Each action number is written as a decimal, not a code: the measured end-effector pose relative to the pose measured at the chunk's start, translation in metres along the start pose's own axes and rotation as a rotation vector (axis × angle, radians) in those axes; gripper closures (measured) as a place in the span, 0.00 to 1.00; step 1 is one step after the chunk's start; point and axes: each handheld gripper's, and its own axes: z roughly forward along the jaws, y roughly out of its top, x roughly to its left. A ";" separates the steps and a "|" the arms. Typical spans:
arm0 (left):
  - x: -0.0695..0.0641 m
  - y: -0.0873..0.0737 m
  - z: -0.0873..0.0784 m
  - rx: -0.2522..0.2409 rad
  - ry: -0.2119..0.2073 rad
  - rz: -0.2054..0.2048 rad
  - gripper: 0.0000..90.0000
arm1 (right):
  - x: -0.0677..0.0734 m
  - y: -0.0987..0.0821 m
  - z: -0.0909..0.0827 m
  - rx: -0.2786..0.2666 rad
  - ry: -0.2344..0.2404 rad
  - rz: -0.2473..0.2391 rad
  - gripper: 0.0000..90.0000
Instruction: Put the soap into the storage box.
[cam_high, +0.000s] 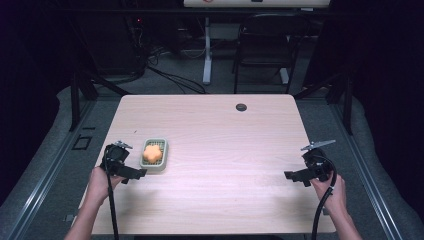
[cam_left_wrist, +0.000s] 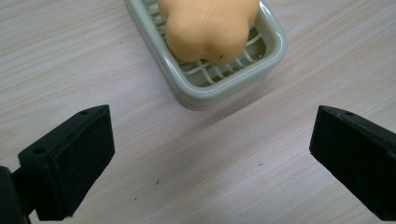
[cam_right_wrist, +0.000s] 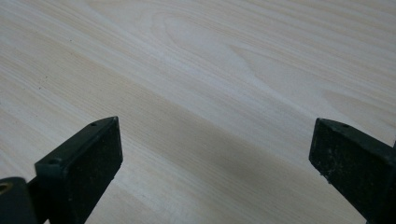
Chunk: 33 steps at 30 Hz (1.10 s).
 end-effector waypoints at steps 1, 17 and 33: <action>0.000 0.001 -0.001 0.002 -0.003 -0.003 0.00 | 0.000 0.000 0.000 0.004 0.004 -0.003 0.03; -0.006 0.016 -0.010 -0.017 -0.024 0.040 0.02 | 0.000 0.002 0.000 0.019 -0.022 -0.033 0.03; -0.003 0.046 0.001 0.037 -0.066 0.094 0.01 | 0.003 0.007 0.008 0.035 0.014 -0.067 0.05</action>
